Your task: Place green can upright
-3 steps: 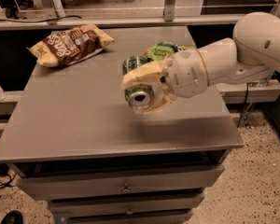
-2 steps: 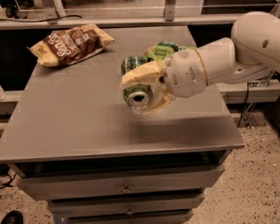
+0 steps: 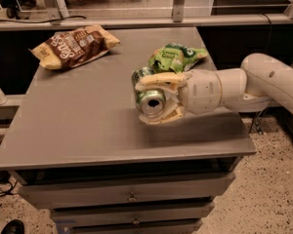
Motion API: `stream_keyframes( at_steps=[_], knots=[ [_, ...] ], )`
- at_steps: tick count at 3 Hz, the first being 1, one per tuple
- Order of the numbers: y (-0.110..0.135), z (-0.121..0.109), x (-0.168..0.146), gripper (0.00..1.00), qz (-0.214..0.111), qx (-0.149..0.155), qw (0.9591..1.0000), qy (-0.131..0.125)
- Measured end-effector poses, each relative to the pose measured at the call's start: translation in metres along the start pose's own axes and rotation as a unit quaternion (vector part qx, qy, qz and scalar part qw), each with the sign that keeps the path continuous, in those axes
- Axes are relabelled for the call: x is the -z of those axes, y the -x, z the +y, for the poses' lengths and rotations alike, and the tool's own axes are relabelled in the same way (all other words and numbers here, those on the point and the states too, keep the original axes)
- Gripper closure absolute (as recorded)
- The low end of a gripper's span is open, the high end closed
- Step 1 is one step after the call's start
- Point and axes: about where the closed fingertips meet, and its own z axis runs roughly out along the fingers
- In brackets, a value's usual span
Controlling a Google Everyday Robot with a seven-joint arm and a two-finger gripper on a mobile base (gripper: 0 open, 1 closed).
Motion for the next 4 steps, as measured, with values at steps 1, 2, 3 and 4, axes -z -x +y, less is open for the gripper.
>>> stream_keyframes(
  at_steps=[1, 2, 3, 4],
  knots=[
    [0.005, -0.002, 0.015, 1.00, -0.040, -0.039, 0.9969, -0.056],
    [0.007, -0.009, 0.031, 1.00, -0.049, -0.057, 0.9950, -0.066],
    [0.006, -0.015, 0.048, 1.00, -0.049, -0.070, 0.9946, -0.058],
    [0.005, -0.017, 0.059, 1.00, -0.065, -0.089, 0.9930, -0.042]
  ],
)
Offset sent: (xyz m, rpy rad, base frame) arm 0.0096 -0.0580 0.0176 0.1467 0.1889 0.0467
